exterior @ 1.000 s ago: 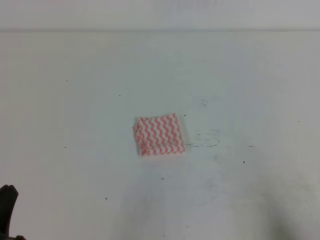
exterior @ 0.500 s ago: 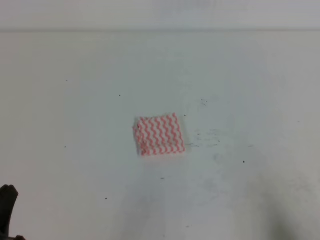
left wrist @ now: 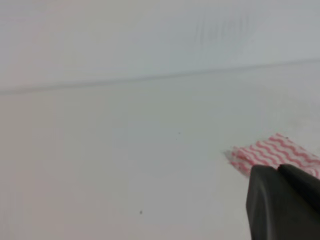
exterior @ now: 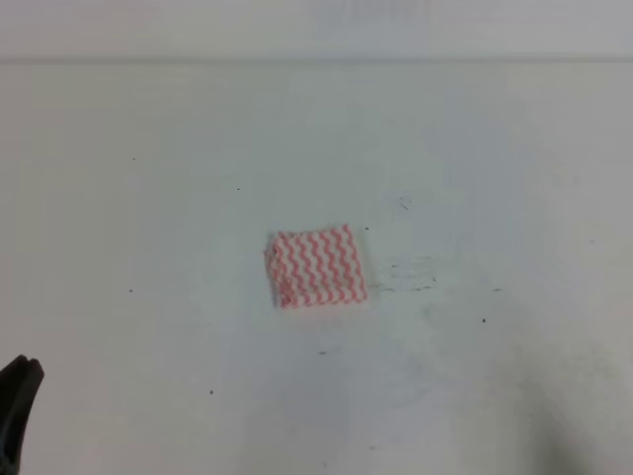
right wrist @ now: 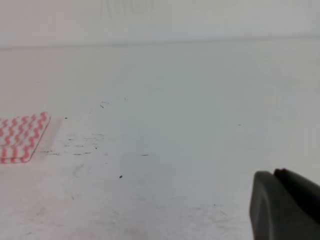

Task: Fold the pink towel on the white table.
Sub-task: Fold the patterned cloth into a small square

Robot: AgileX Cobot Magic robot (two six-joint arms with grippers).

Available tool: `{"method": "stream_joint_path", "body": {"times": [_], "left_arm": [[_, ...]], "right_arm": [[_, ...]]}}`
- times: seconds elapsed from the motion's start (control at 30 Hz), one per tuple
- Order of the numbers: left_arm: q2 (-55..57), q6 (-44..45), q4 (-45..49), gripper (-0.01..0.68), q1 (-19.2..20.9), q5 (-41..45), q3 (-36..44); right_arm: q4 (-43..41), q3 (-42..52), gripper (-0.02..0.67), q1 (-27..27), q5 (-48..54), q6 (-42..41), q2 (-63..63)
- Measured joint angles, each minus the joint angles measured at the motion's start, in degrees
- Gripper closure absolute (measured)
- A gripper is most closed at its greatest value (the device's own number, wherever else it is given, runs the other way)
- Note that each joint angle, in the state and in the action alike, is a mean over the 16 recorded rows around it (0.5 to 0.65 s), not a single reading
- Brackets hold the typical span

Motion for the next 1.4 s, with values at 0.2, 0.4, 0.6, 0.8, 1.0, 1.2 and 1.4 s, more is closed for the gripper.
{"method": "stream_joint_path", "body": {"times": [0.2, 0.4, 0.6, 0.8, 1.0, 1.2, 1.4], "left_arm": [[-5.1, -10.3, 15.1, 0.676, 4.0, 5.1, 0.0], [-12.5, -17.7, 22.5, 0.675, 9.3, 13.6, 0.0], [-18.5, -19.6, 22.9, 0.676, 13.2, 22.6, 0.1], [-20.6, -20.9, 23.0, 0.676, 14.9, 28.4, 0.1], [-20.7, -21.1, 23.0, 0.676, 15.3, 31.0, 0.1], [-20.6, -21.1, 23.0, 0.675, 15.3, 31.8, 0.1], [-20.6, -21.1, 23.0, 0.675, 15.3, 31.7, 0.2]], "right_arm": [[0.0, 0.1, 0.667, 0.0, -0.1, 0.0, 0.0], [0.0, 0.0, 0.667, 0.0, 0.0, 0.1, 0.1], [0.0, -0.2, 0.667, 0.0, 0.1, 0.0, 0.2], [0.0, -0.1, 0.667, 0.0, 0.0, 0.1, 0.1], [0.0, -0.1, 0.667, 0.0, 0.0, 0.1, 0.1], [0.1, -0.2, 0.667, 0.0, 0.0, 0.0, 0.2], [0.0, -0.2, 0.667, 0.0, -0.1, 0.0, 0.2]]}}
